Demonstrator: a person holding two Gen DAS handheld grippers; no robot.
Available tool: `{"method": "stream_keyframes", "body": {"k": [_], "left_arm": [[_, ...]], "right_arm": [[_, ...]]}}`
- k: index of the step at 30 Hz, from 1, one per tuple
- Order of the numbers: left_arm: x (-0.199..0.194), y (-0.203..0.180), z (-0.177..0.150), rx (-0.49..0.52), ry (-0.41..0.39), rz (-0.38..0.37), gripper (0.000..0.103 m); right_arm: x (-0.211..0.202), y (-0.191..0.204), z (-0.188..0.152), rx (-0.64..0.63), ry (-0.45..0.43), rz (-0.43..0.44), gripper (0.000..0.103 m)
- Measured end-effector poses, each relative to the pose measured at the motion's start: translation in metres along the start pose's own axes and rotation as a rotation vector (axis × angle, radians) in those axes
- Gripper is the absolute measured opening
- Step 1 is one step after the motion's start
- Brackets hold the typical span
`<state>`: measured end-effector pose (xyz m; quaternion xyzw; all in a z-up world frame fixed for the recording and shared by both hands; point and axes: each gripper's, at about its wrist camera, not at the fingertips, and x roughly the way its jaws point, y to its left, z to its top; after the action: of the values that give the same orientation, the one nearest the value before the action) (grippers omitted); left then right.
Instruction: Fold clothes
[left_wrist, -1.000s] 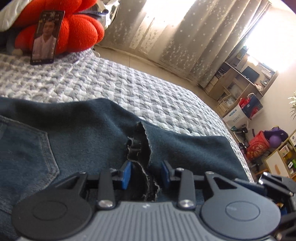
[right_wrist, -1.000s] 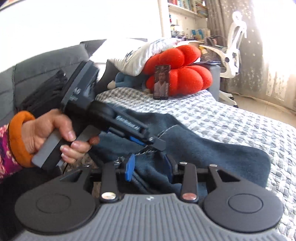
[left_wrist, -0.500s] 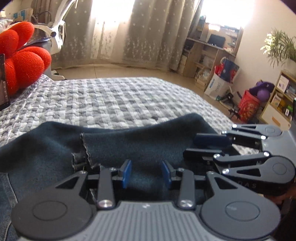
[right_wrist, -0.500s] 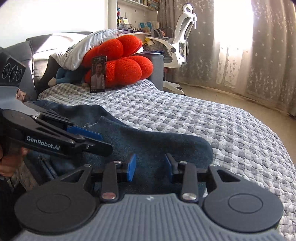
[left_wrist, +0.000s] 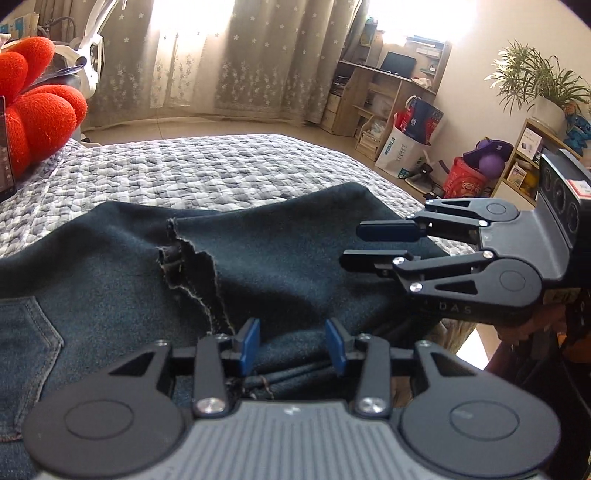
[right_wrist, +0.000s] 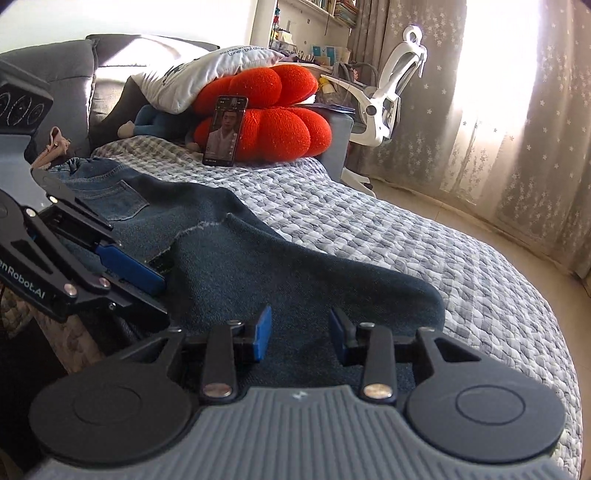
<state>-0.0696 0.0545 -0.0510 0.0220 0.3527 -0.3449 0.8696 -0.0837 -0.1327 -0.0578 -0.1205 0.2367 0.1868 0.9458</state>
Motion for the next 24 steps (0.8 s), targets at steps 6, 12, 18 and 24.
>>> {"method": "stream_keyframes", "body": {"k": [6, 12, 18, 24], "left_arm": [[-0.012, 0.023, 0.003, -0.117, -0.08, 0.038, 0.042], [-0.01, 0.034, 0.009, -0.182, -0.122, 0.012, 0.039], [0.007, 0.037, 0.019, -0.175, -0.104, -0.046, 0.037], [0.016, 0.049, 0.013, -0.244, 0.006, -0.128, 0.025]], "right_arm": [[0.009, 0.007, 0.013, 0.04, 0.01, 0.095, 0.039], [0.015, 0.016, 0.016, 0.031, 0.03, 0.13, 0.039], [0.013, 0.011, 0.015, 0.066, 0.027, 0.126, 0.039], [0.007, 0.005, 0.012, 0.089, 0.02, 0.135, 0.039]]}}
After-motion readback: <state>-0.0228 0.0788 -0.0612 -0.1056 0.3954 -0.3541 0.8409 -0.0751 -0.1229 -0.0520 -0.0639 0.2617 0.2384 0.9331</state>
